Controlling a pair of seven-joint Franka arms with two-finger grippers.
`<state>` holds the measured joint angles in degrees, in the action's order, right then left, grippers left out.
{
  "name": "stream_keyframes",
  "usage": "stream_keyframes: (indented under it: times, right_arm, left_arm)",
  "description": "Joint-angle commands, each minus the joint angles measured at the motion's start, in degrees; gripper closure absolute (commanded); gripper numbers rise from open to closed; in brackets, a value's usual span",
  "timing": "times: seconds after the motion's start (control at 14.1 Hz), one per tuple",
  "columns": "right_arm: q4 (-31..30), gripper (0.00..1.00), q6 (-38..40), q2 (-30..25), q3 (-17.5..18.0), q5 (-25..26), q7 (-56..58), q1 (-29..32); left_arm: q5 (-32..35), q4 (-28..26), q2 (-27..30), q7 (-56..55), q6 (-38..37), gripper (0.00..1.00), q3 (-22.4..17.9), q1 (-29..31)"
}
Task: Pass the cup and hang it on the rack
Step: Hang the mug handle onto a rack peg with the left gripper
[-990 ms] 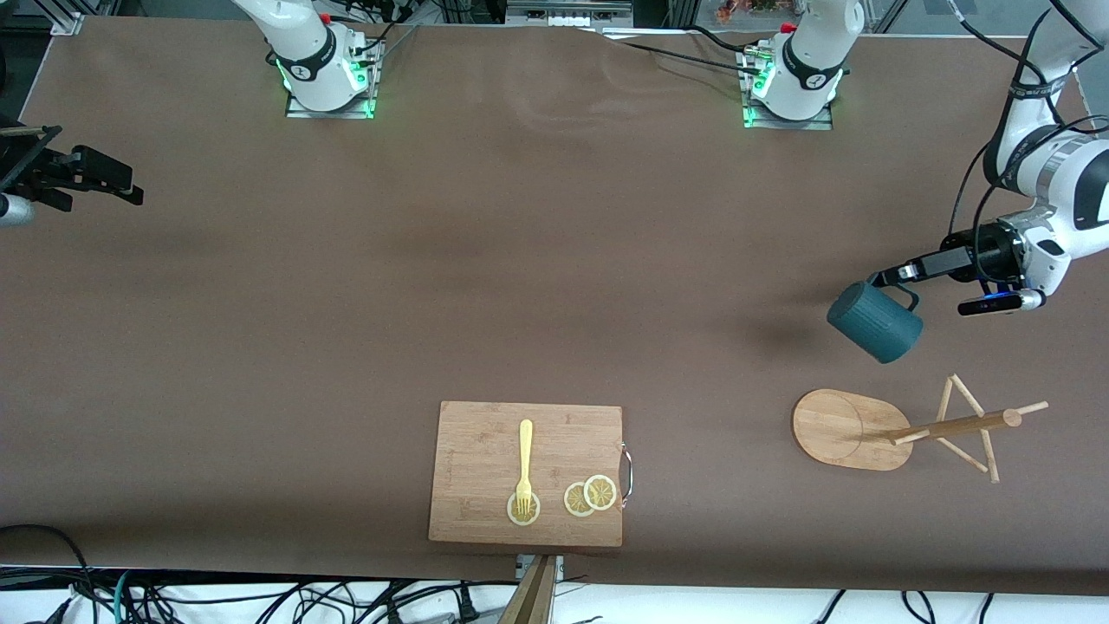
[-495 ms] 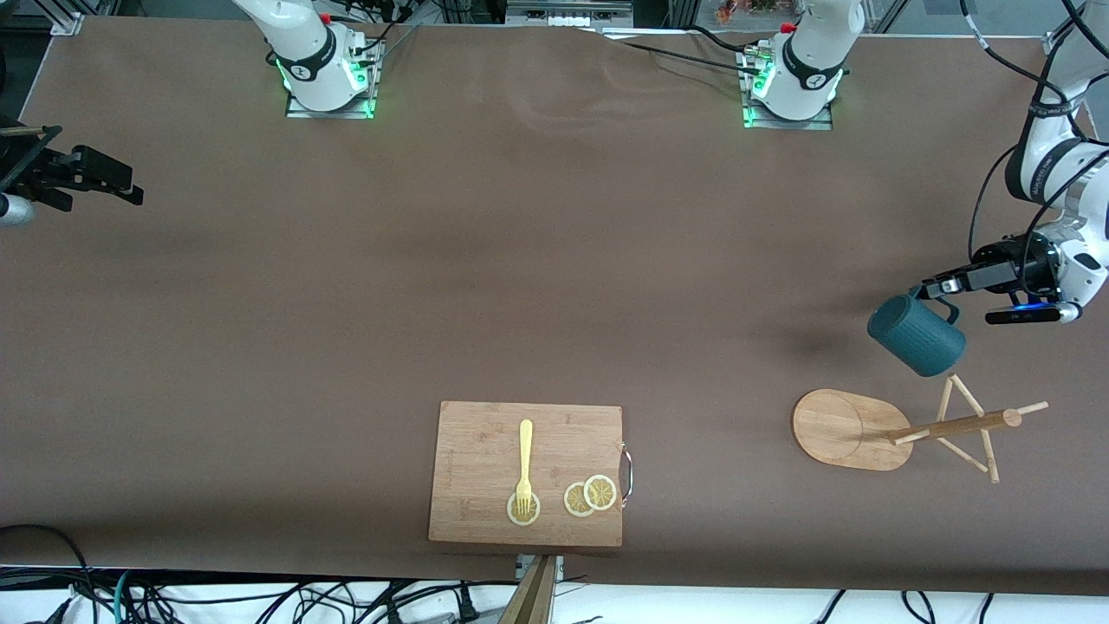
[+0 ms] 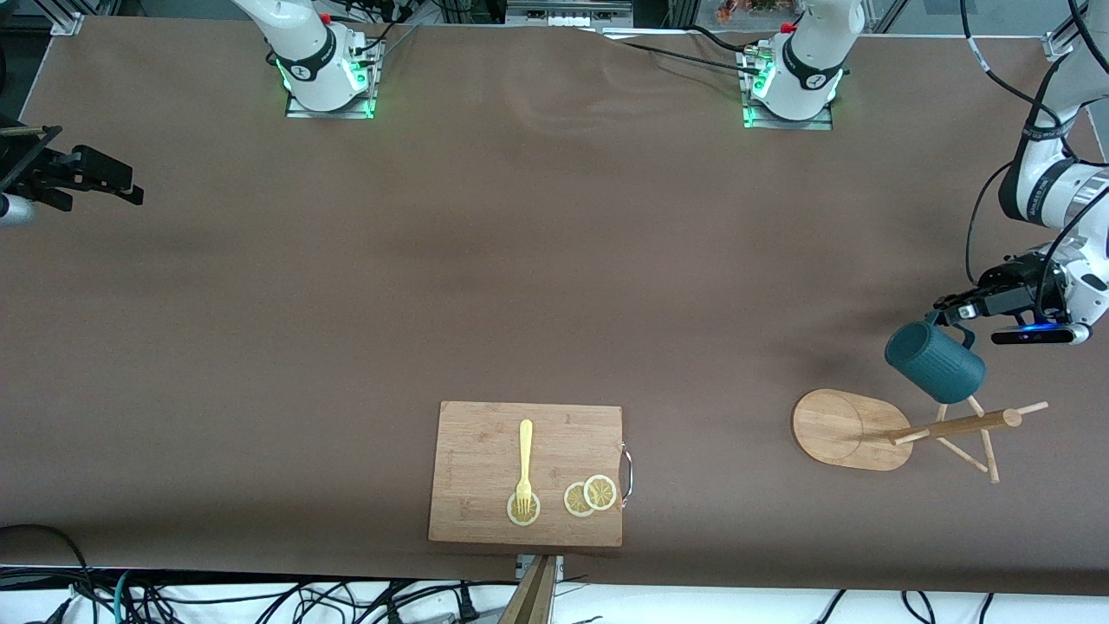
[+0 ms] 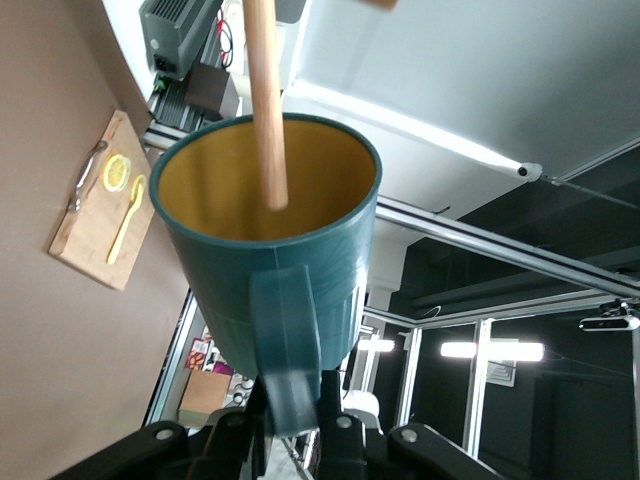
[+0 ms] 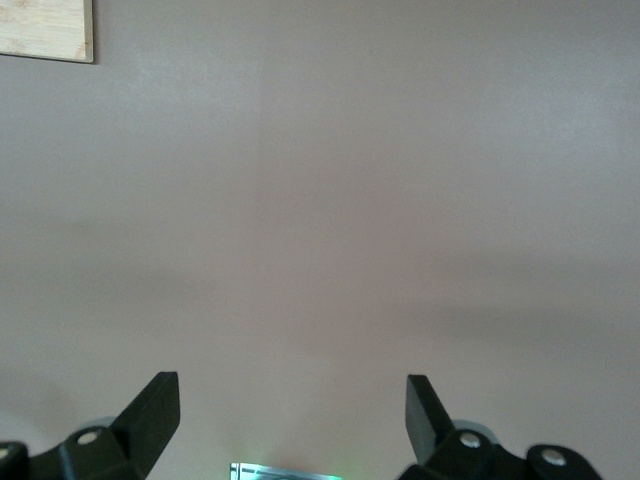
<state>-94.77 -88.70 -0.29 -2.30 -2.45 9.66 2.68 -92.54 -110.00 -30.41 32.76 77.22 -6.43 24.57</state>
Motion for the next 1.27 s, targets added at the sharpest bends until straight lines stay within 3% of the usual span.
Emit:
stream_keyframes:
  times: [0.0,1.13,1.2]
  right_arm:
    - [1.17,0.00,1.07,0.38,0.02,-0.97,-0.61,0.04]
    - [1.17,0.00,0.99,0.38,0.02,-0.97,-0.35,0.04]
    - [1.17,0.00,0.99,0.38,0.02,-0.97,-0.35,0.04]
  left_arm:
    - [-1.86,4.00,-2.54,-2.09,-1.28,1.00,0.63,0.30]
    - [-5.29,7.96,-9.84,-1.47,-4.27,1.00,0.63,2.15]
    - [-5.55,8.05,-10.10,-1.30,-4.36,0.96,0.63,2.15]
